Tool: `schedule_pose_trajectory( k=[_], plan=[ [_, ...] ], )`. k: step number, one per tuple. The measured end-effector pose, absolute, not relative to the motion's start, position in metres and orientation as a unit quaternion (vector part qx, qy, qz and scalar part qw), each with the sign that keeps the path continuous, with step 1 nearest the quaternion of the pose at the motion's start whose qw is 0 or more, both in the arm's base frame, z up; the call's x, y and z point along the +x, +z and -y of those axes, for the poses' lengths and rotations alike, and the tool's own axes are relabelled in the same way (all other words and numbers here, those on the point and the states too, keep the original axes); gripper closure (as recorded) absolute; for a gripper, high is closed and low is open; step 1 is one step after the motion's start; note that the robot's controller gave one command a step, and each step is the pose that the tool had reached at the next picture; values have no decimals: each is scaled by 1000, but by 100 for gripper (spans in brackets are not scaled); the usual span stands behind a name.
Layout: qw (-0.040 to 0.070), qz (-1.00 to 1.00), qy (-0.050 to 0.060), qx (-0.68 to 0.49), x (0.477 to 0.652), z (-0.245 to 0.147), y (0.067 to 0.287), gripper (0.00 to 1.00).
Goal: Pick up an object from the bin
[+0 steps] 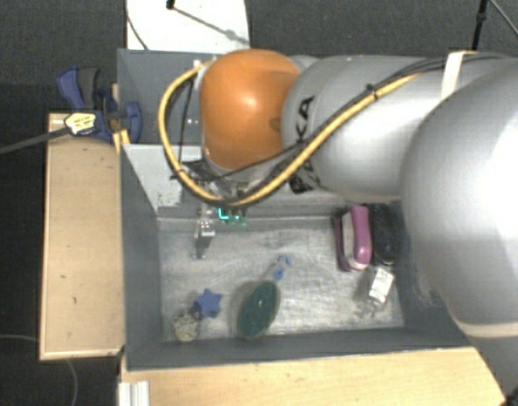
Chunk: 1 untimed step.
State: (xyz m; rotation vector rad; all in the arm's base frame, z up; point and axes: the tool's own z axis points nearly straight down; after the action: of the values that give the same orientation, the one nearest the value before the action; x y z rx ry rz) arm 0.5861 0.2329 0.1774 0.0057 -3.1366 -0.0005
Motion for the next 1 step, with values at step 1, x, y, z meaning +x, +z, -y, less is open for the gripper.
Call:
schedule_pose_trajectory(
  k=[1],
  plan=[
    [6, 999, 2, 33, 512, -166, 102, 0]
  ],
)
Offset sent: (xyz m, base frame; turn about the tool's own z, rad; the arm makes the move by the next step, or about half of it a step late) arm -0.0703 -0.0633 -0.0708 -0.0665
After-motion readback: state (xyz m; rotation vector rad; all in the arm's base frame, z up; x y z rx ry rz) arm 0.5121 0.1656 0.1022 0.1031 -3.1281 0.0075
